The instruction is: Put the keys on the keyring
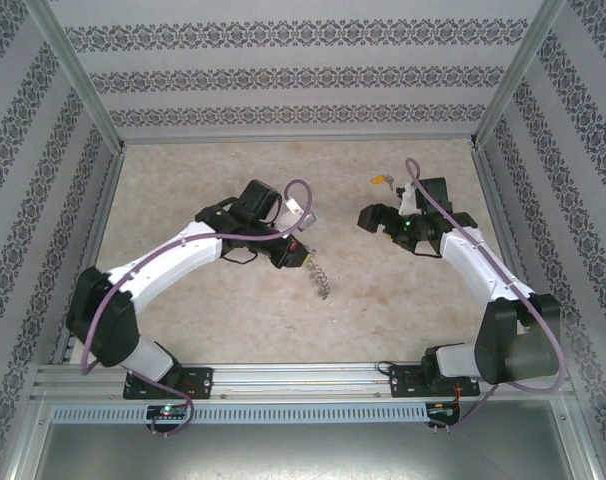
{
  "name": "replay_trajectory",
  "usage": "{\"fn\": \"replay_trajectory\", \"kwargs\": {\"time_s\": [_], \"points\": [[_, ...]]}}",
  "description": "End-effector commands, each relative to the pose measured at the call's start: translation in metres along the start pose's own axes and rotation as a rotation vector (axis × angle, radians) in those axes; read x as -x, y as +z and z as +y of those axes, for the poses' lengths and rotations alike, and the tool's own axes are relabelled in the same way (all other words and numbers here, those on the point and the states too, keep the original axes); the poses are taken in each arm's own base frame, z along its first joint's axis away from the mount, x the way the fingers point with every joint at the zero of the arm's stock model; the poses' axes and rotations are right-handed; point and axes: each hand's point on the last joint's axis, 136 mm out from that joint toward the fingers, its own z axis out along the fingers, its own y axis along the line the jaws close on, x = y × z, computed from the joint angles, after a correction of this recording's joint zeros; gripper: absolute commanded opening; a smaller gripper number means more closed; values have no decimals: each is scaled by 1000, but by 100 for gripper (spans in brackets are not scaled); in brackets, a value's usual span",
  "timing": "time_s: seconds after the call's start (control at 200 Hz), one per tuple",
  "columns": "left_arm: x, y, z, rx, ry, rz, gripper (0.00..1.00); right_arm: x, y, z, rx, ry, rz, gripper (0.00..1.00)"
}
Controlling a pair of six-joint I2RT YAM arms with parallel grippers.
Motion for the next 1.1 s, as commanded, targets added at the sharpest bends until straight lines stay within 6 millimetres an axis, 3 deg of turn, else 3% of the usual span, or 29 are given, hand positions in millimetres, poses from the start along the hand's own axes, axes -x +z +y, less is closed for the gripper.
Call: {"fn": "replay_trajectory", "kwargs": {"time_s": [0.0, 0.215, 0.375, 0.52, 0.59, 0.699, 0.879, 1.094], "points": [[39, -29, -24, -67, 179, -172, 0, 23, -21, 47, 126, -134, -84, 98], [79, -73, -36, -80, 254, -283, 0, 32, -62, 133, 324, -390, -162, 98], [117, -111, -42, -88, 317, -367, 0, 43, -102, 184, 445, -474, -251, 98], [143, -141, -48, -120, 354, -435, 0, 40, -136, 233, 595, -557, -236, 88], [149, -151, -49, -130, 371, -447, 0, 35, -146, 252, 662, -589, -206, 76], [155, -160, -48, -129, 389, -456, 0, 28, -160, 274, 732, -619, -179, 58], [162, -169, -57, -172, 412, -478, 0, 19, -173, 291, 810, -632, -114, 50], [167, -187, -70, -227, 425, -523, 0, 7, -175, 303, 886, -634, -25, 41]]}}
